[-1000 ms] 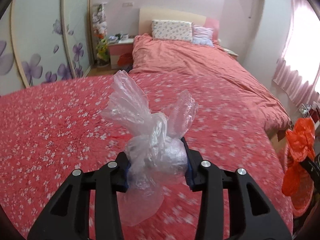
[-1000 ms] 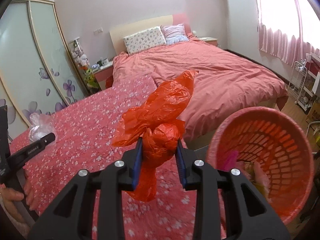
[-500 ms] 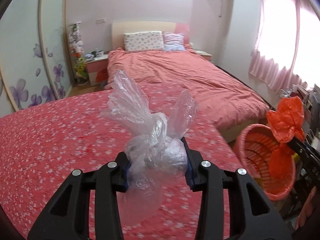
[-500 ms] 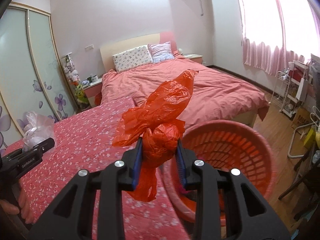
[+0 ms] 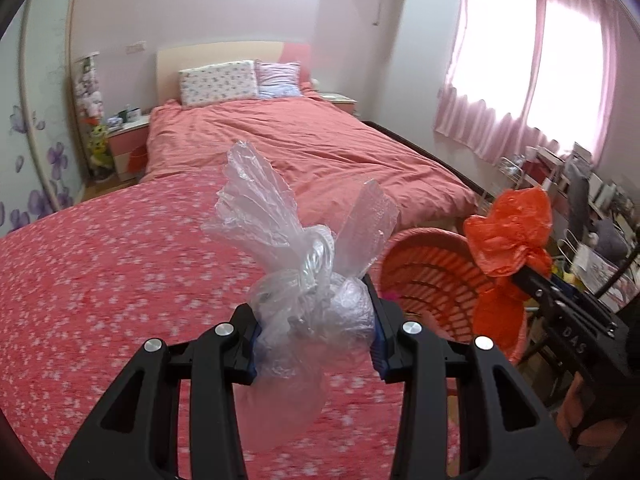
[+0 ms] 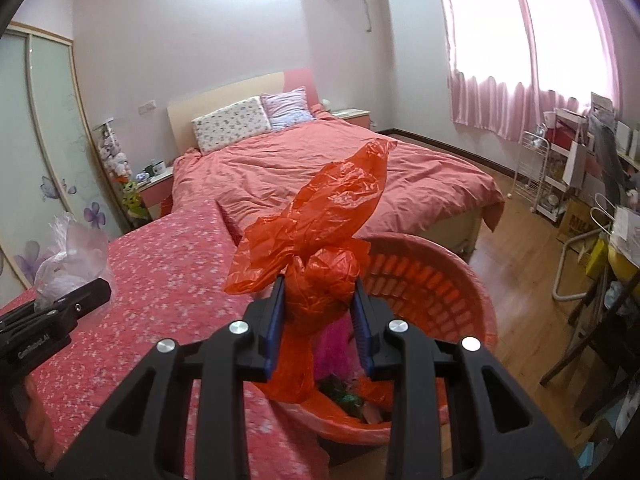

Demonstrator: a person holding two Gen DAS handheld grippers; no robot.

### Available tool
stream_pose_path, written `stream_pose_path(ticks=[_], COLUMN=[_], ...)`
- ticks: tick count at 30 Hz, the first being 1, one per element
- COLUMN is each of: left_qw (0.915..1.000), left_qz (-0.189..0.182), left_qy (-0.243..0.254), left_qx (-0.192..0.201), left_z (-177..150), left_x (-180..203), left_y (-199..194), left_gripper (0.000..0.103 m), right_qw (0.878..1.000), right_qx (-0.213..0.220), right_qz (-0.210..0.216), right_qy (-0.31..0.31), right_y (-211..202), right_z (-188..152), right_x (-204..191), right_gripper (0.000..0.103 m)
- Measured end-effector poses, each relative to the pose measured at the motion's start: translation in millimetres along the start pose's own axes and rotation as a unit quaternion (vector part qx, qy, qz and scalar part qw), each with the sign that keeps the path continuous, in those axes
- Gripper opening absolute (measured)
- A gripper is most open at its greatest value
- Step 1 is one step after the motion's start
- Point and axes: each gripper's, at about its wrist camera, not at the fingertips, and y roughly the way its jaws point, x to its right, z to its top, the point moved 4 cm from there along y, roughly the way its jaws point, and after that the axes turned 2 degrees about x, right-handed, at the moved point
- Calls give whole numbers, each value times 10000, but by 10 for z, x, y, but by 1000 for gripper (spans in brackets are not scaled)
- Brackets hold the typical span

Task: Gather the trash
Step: 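Carry the clear plastic and orange-red bag over the basket, then open both grippers to drop the bags into the basket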

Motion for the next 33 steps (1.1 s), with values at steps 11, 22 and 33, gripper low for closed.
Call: stream_pose_path(ticks=[11, 22, 33], left_qw=[9986, 9945, 9932], left_qz=[-466, -911, -972], left_qy=[176, 355, 265], left_qx=[-156, -372, -576], left_z=[-35, -113, -171], left_x=[518, 937, 1085], left_y=[260, 511, 737], left_gripper=[41, 42, 51], right_qw=[9995, 9982, 9975], right_qx=[-105, -148, -228], right_qz=[-233, -457, -356], right_qy=[191, 365, 562], right_y=[89, 229, 408], right_z=[-100, -105, -40], right_x=[418, 796, 961], right_gripper=[31, 31, 39])
